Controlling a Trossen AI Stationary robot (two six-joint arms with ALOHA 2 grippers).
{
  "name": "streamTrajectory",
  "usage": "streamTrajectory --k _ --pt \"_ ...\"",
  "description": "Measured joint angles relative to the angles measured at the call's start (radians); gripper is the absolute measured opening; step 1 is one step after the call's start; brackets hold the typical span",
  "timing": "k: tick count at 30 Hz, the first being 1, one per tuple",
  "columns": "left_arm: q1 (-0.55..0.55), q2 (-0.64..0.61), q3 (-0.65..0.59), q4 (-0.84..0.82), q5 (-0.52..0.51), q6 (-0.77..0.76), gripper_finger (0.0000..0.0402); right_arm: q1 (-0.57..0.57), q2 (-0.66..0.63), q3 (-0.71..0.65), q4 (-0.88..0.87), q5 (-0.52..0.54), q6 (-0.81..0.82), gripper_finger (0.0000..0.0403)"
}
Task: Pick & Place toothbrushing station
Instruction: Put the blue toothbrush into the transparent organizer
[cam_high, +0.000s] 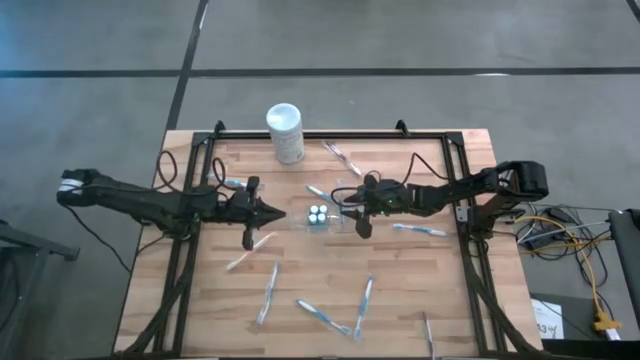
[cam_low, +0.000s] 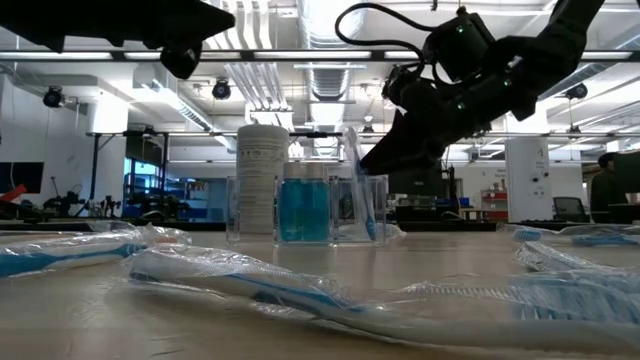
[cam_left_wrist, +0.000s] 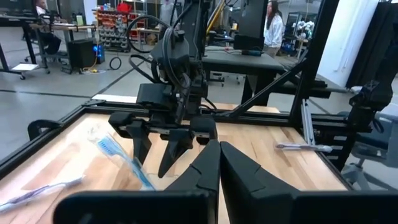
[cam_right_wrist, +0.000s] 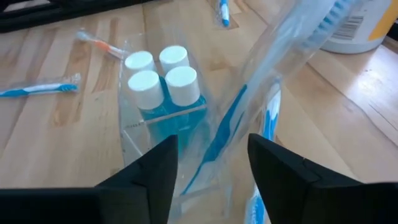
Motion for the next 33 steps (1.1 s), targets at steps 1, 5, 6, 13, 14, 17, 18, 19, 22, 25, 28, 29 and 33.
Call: streamTrajectory --k 1,5,6,13,14,17,18,19,22,25,28,29,33 --pt "0.000 -0.005 0.001 -0.011 0.000 0.005 0.0012 0.000 -0.002 0.000 0.001 0.000 0.001 0.0196" --pt "0.000 -0.028 0.001 -0.029 0.000 -0.001 0.0012 0.000 -0.017 0.000 -0.008 -0.002 0.012 0.0198" --pt "0.000 -0.035 0.001 -0.040 0.000 -0.009 0.0012 0.000 -0.024 0.000 -0.015 -0.002 0.018 0.0198" --pt "0.000 -0.096 0.035 -0.279 -0.124 -0.054 0.0012 0.000 -0.127 -0.003 -0.025 -0.003 -0.023 0.0196" --pt "0.001 -0.102 0.045 -0.340 -0.174 -0.060 0.0012 0.002 -0.154 -0.007 -0.026 -0.003 -0.034 0.0195" --pt "0.011 -0.105 0.070 -0.494 -0.324 -0.093 0.0012 0.016 -0.256 -0.038 -0.029 -0.007 -0.039 0.0189" --pt "0.019 -0.105 0.078 -0.539 -0.358 -0.102 0.0012 0.025 -0.292 -0.054 -0.027 -0.007 -0.039 0.0187" --pt "0.030 -0.103 0.086 -0.583 -0.376 -0.111 0.0012 0.039 -0.327 -0.074 -0.020 -0.007 -0.039 0.0184" --pt "0.082 -0.093 0.101 -0.735 -0.380 -0.143 0.0012 0.088 -0.410 -0.157 0.050 -0.006 -0.057 0.0175" --pt "0.169 -0.077 0.112 -0.856 -0.336 -0.184 0.0010 0.130 -0.469 -0.249 0.158 -0.001 -0.091 0.0167" --pt "0.318 -0.031 0.121 -0.921 -0.135 -0.191 0.0004 0.142 -0.510 -0.330 0.239 0.001 -0.098 0.0167" --pt "0.371 -0.006 0.123 -0.937 -0.075 -0.184 0.0004 0.142 -0.522 -0.353 0.252 0.002 -0.093 0.0167" --pt "0.561 0.091 0.170 -1.024 0.066 -0.100 0.0017 0.142 -0.559 -0.411 0.267 0.003 -0.086 0.0166"
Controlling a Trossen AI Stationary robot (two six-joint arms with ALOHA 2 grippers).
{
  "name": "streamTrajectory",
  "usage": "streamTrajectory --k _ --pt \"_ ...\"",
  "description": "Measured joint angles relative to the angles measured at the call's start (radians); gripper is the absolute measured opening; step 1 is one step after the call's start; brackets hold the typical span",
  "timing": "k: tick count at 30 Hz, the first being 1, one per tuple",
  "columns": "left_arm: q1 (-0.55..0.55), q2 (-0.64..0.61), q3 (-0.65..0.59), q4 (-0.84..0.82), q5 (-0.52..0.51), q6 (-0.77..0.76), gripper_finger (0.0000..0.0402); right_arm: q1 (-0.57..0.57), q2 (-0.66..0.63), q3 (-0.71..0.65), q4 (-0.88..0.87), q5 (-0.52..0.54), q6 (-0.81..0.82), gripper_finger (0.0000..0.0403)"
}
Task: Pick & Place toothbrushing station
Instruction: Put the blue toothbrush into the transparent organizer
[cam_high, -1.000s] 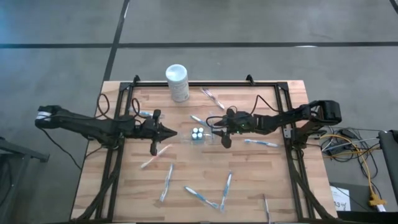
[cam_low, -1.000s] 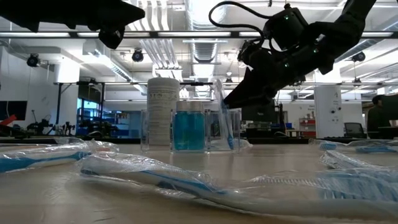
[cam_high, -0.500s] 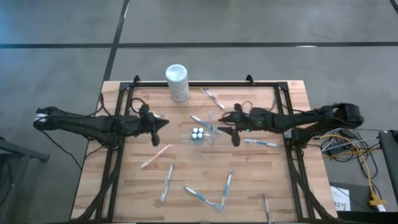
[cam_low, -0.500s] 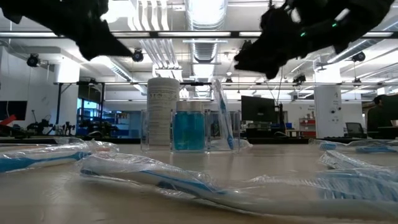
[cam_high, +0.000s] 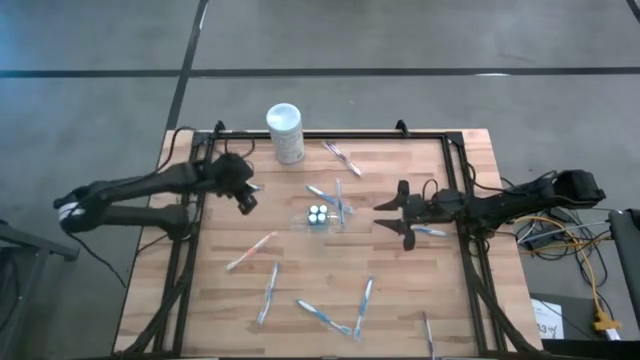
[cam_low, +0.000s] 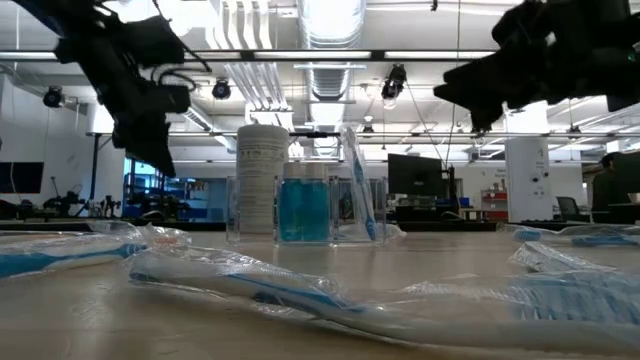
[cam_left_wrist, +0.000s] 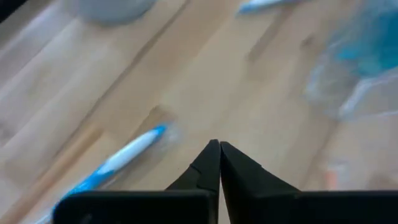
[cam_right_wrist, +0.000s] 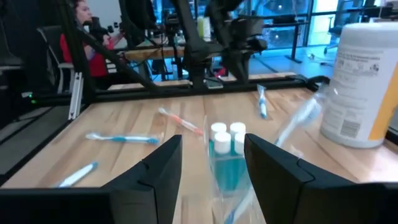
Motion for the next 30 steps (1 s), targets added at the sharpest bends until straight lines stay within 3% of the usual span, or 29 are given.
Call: streamTrajectory --k 5,10,13,18,23,30 --pt "0.119 0.135 0.110 -0.168 0.043 0.185 0.0050 0.000 -0.006 -0.027 -0.001 0.000 -0.002 0.0166" --pt "0.116 0.306 0.262 -0.276 0.042 0.347 0.0084 -0.002 -0.004 -0.030 0.000 0.001 -0.028 0.0166" --pt "0.116 0.399 0.339 -0.310 0.020 0.550 0.0098 -0.002 -0.003 -0.030 0.002 0.001 -0.027 0.0166" --pt "0.126 0.518 0.382 -0.318 -0.034 0.798 0.0106 -0.002 -0.003 -0.032 0.002 0.001 -0.019 0.0166" --pt "0.165 0.582 0.369 -0.329 -0.048 0.859 0.0119 -0.002 -0.003 -0.045 0.002 0.001 -0.006 0.0166" --pt "0.218 0.571 0.329 -0.327 -0.063 0.860 0.0167 -0.002 -0.003 -0.061 0.001 0.000 -0.028 0.0166"
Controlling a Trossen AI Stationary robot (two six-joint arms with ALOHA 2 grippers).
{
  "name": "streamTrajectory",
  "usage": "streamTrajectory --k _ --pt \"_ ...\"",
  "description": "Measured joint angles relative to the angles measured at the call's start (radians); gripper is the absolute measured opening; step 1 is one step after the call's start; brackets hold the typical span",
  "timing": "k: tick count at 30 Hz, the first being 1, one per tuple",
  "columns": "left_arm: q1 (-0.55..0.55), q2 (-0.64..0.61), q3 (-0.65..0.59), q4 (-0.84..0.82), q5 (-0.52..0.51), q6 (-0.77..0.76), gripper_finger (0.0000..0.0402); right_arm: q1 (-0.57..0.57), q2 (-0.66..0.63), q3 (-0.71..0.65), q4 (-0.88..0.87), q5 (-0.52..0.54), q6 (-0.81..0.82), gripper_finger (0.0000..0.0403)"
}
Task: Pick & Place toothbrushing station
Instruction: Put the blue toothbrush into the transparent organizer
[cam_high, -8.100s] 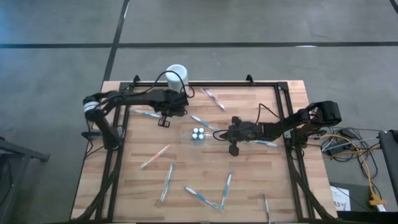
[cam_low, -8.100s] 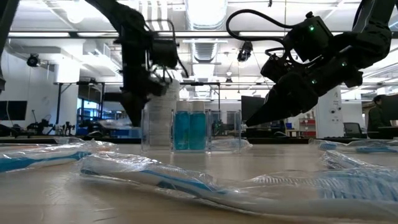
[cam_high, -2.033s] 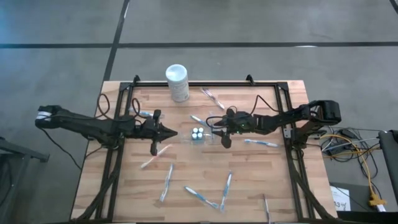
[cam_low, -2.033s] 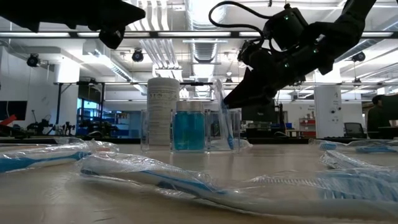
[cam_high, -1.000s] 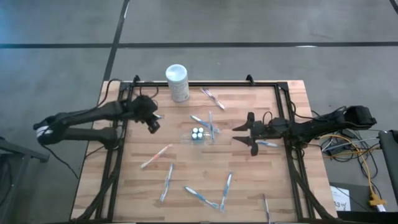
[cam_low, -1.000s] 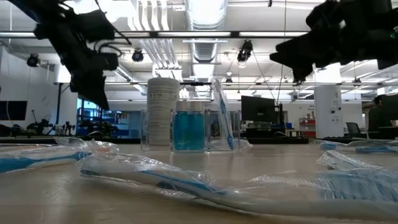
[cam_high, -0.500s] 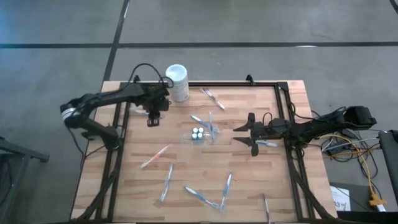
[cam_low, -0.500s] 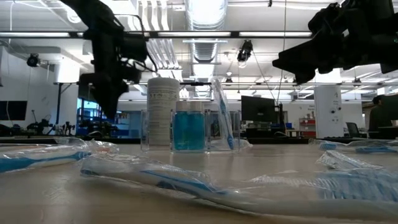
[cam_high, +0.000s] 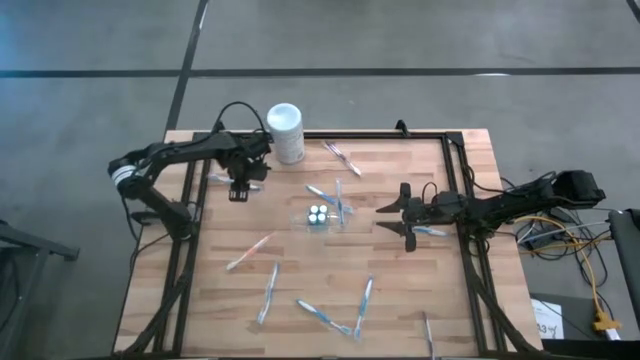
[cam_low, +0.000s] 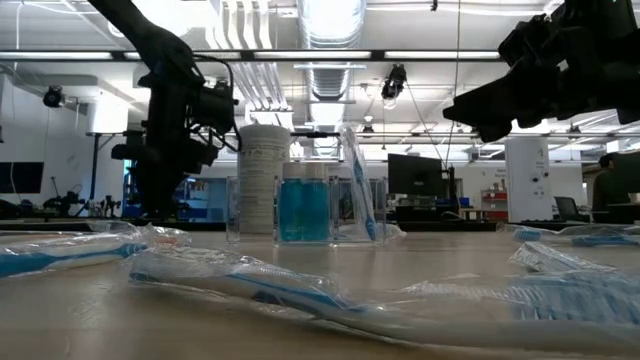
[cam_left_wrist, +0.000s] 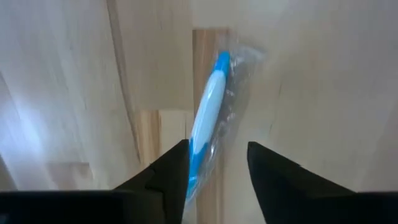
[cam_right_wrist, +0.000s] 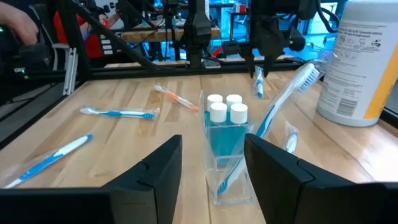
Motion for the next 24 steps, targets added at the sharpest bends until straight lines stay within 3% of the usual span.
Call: streamTrajectory --k 8,16,20,24 --pt "0.014 -0.015 -0.115 0.110 -0.162 0.078 0.0207 0.000 0.000 0.000 0.002 0.000 -0.019 0.0166" --pt "0.015 -0.020 -0.205 0.217 -0.165 0.127 0.0208 -0.001 0.000 0.000 0.021 0.023 -0.034 0.0166" --pt "0.018 -0.020 -0.214 0.226 -0.163 0.127 0.0199 -0.001 0.000 0.000 0.020 0.035 -0.035 0.0166" --pt "0.018 -0.019 -0.214 0.226 -0.159 0.124 0.0157 -0.001 0.000 0.000 0.020 0.036 -0.035 0.0166"
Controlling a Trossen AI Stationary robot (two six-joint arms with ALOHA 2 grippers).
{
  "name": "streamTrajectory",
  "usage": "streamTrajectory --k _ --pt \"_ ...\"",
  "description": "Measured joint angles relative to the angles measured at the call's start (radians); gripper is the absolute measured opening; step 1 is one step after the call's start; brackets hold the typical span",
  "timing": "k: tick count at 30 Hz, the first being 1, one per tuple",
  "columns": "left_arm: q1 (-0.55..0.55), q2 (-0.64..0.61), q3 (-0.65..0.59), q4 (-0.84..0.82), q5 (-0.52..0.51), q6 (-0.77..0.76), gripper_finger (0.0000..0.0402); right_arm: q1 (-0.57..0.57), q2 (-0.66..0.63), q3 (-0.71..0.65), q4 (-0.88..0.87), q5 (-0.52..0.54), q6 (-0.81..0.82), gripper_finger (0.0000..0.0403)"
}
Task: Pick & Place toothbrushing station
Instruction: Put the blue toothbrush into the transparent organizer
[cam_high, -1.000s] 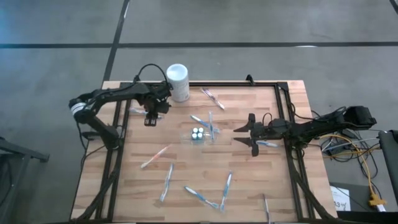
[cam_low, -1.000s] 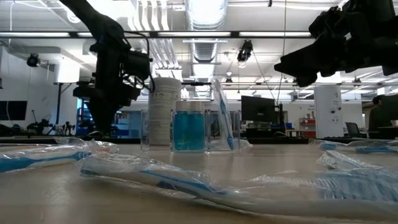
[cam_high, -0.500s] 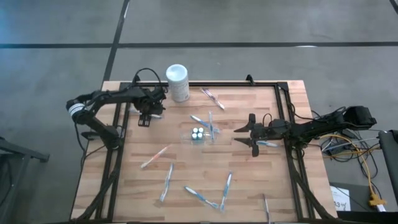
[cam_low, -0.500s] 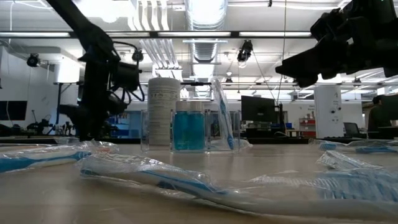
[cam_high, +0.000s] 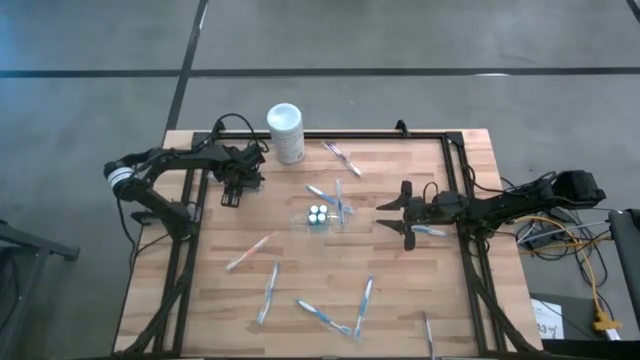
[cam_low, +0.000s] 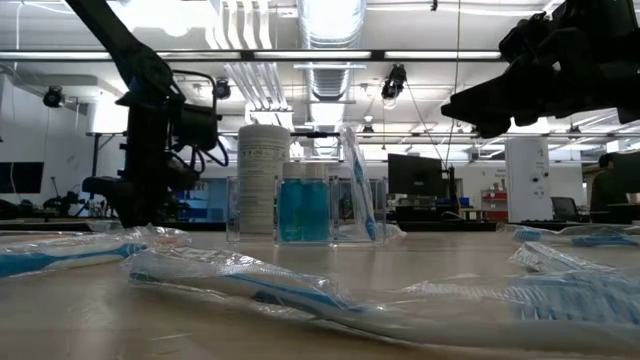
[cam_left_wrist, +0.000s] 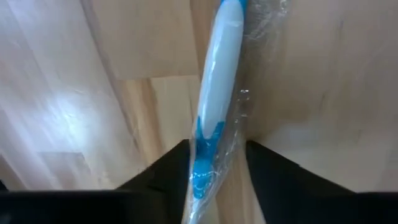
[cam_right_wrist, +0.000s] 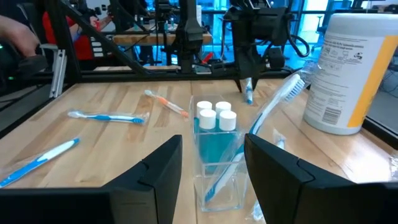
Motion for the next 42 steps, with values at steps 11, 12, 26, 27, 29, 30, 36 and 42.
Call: streamTrajectory --k 11,12,26,27,29,30,36,42 --pt "-0.004 -0.001 -0.003 0.017 -0.028 -0.005 0.0021 0.001 0.000 0.000 -0.001 0.000 0.008 0.0166" --pt "-0.010 -0.005 -0.004 0.018 -0.041 -0.005 0.0025 0.001 0.000 0.000 -0.001 0.000 0.009 0.0166" --pt "-0.293 -0.270 -0.005 -0.038 -0.232 -0.079 0.0011 0.001 0.000 0.000 0.002 0.001 0.046 0.0166" --pt "-0.332 -0.295 -0.005 -0.038 -0.258 -0.088 0.0011 0.001 0.000 0.000 0.005 0.001 0.068 0.0166" --pt "-0.410 -0.336 -0.005 -0.042 -0.318 -0.115 0.0009 0.001 0.000 0.000 0.008 -0.001 0.102 0.0166" --pt "-0.451 -0.352 -0.001 -0.047 -0.342 -0.132 0.0008 0.001 0.000 0.000 0.011 -0.002 0.113 0.0166" --pt "-0.668 -0.374 0.122 -0.122 -0.422 -0.261 0.0001 0.000 0.000 0.003 0.061 -0.008 0.142 0.0166" --pt "-0.825 -0.310 0.268 -0.115 -0.573 -0.251 0.0001 0.000 0.023 0.085 0.065 -0.012 0.168 0.0166"
